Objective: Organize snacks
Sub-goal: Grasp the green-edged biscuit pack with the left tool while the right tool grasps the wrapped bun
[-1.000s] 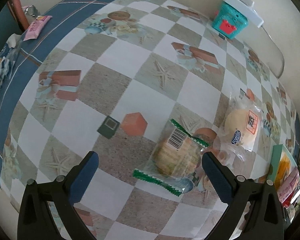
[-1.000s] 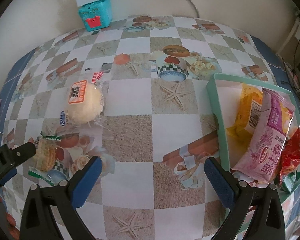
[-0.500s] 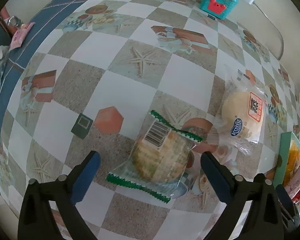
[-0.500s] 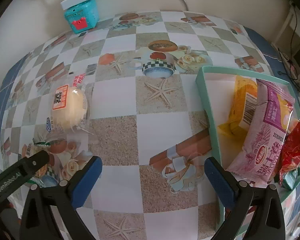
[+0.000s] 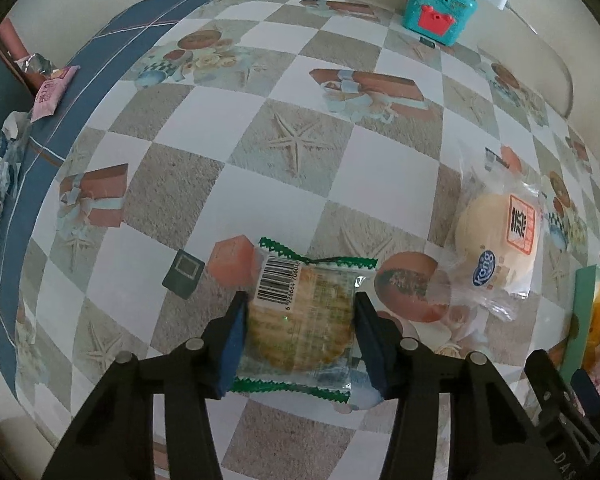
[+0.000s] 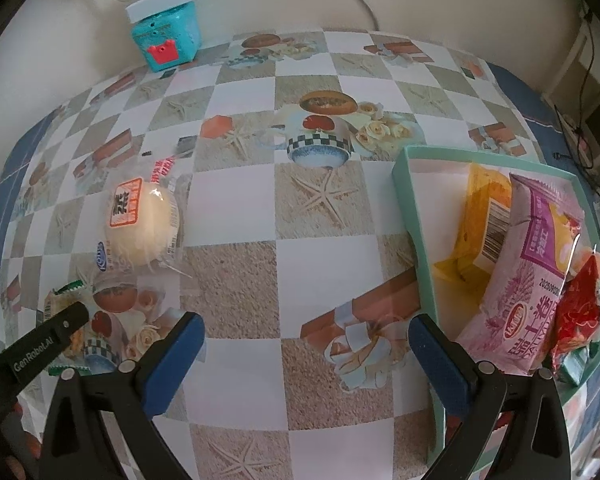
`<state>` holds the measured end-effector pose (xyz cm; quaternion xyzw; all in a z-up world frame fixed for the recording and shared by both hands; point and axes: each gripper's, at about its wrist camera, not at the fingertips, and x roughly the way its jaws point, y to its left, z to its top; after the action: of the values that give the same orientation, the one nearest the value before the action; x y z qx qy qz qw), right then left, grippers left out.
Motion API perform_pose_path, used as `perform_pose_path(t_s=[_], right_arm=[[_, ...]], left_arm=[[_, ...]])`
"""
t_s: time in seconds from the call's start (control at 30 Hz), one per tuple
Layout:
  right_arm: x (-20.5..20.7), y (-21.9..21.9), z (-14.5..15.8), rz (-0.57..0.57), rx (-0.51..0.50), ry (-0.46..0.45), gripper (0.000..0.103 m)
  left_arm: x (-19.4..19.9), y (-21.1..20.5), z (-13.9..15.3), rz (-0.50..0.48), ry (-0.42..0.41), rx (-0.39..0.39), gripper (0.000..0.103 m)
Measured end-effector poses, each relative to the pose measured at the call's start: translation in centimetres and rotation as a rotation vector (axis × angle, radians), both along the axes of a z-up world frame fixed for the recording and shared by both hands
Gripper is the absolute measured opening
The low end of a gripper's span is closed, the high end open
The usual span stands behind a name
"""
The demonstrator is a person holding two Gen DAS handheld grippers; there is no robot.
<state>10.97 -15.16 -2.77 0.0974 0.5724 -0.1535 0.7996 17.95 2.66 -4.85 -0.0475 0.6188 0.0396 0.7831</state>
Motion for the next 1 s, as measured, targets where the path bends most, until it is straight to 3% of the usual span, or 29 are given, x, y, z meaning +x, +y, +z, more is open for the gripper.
perform_pose_path(t_s=[0.23,0.57,1.0], right_arm=[[0.4,0.5,0.3,0.012,-0.004,-0.021,0.103],[2.1,2.2,3.1,0.066,0.053,-0.197,0.103],[5.2,5.7,0.9,0.150,0.051,-0.203,0.103]], left_arm=[[0.7,2.0,0.4,0.036,-0.027,-0.023,0.052],[1.7,6.2,0.9,0.127,-0.053,-0.081,0.052],[1.0,7.8,2.3,0.192,-0.108,-0.104,0.052]])
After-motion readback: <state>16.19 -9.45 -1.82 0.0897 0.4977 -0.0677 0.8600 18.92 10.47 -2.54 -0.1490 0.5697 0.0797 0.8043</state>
